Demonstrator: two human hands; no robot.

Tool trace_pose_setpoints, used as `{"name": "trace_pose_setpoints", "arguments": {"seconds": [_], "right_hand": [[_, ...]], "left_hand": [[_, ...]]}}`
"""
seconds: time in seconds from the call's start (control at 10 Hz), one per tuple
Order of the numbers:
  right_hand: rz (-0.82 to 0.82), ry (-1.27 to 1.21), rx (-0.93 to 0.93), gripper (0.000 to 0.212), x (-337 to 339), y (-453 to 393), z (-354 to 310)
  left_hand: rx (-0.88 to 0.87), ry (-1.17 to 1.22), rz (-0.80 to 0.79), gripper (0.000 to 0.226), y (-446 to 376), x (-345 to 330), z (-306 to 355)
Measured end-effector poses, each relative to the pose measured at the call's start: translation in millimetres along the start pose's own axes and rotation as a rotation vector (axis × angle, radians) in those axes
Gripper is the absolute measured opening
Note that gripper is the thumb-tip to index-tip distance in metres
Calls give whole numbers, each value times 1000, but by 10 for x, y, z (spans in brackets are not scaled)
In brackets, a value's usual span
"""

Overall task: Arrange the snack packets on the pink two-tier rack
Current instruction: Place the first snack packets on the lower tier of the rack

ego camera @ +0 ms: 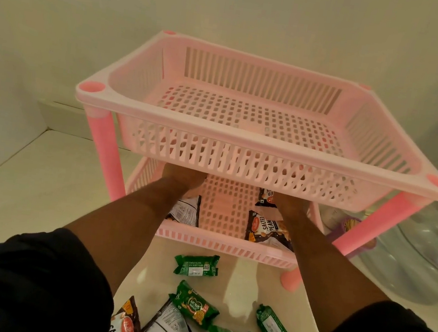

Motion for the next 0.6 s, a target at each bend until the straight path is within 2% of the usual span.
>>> {"name": "trace_pose_setpoints", "arguments": {"seconds": [0.1, 0.2, 0.3, 0.4, 0.5, 0.6], "right_hand": [[5, 31, 97, 12, 43, 58, -1], [101, 143, 230, 15, 100, 211, -129], [191, 207, 303, 23, 132, 391, -210], [195, 100, 334, 32, 170, 642, -213], [239, 150, 416, 26, 199, 855, -212], [243, 294, 516, 10, 181, 1143, -179]], "left_hand": [[9, 33, 69, 14, 4, 61, 13], [30, 15, 2, 27, 69, 59, -28], [59, 36, 32, 34, 174, 101, -31], [57, -40, 135, 35, 380, 178, 8], [12, 61, 243, 51, 612, 232, 45], [-79, 84, 360, 52, 1020, 273, 176]]}}
Point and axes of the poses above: each hand's wrist, its own y-axis away from the middle knuckle, its own x-axis out of the back of the hand, z = x × y, the point moved 4 cm from there along -y, towards the middle knuckle, and after that the axes turned 11 degrees about -z, right-handed, at the moved point
